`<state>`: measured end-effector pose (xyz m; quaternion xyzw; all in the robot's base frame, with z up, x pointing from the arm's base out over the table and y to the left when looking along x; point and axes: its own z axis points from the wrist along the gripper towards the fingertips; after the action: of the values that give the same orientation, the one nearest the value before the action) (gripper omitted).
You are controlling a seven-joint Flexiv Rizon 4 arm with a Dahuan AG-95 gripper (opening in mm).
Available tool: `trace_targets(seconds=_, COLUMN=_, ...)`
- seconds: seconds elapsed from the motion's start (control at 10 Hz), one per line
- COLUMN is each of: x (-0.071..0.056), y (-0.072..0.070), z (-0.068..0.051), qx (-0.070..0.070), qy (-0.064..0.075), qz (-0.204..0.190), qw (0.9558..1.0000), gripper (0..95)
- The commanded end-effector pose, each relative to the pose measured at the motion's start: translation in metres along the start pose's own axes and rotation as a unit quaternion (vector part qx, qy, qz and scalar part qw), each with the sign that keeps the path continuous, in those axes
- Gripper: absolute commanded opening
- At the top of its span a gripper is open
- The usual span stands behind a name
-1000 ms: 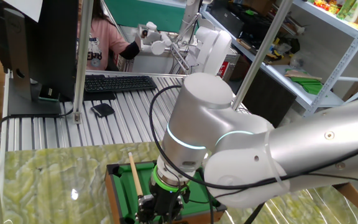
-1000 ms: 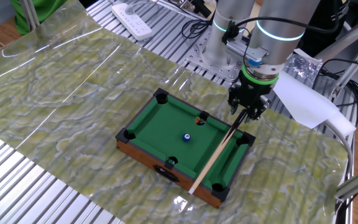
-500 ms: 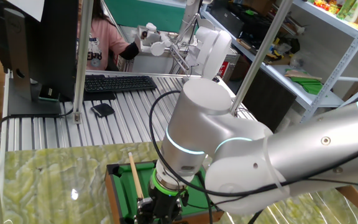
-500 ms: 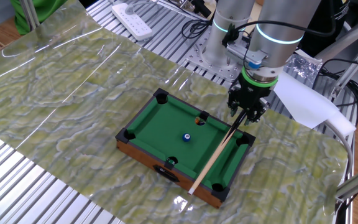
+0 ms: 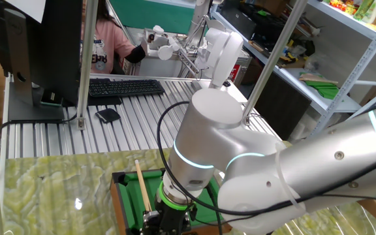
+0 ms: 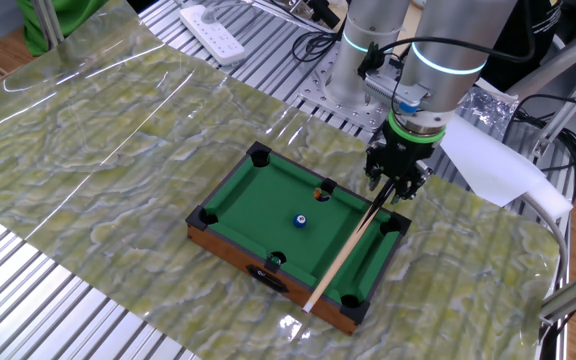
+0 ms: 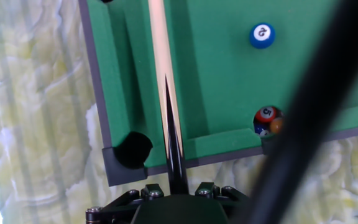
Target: Hit the pool ball
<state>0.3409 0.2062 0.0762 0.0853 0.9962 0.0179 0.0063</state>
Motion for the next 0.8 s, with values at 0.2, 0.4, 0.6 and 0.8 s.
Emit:
trace_targets(seconds=0.2, x=0.0009, y=-0.0001, z=-0.0004, qx=0.0, qy=0.002, qz=-0.002, qw=1.0, gripper=38.0)
trace_targets(seconds=0.4, x=0.0014, y=-0.0002, z=-0.0003, qx=0.0, qy=0.002, qz=-0.003, qw=1.0, gripper=38.0)
trace_targets(seconds=0.6, x=0.0015, y=-0.0003, z=-0.0003, qx=0.0, qy=0.002, qz=-0.003, qw=1.0, gripper=19.0)
trace_targets(seconds=0.8, x=0.0015, y=-0.0003, z=-0.0003, qx=0.0, qy=0.002, qz=-0.005, qw=1.0, gripper=0.0)
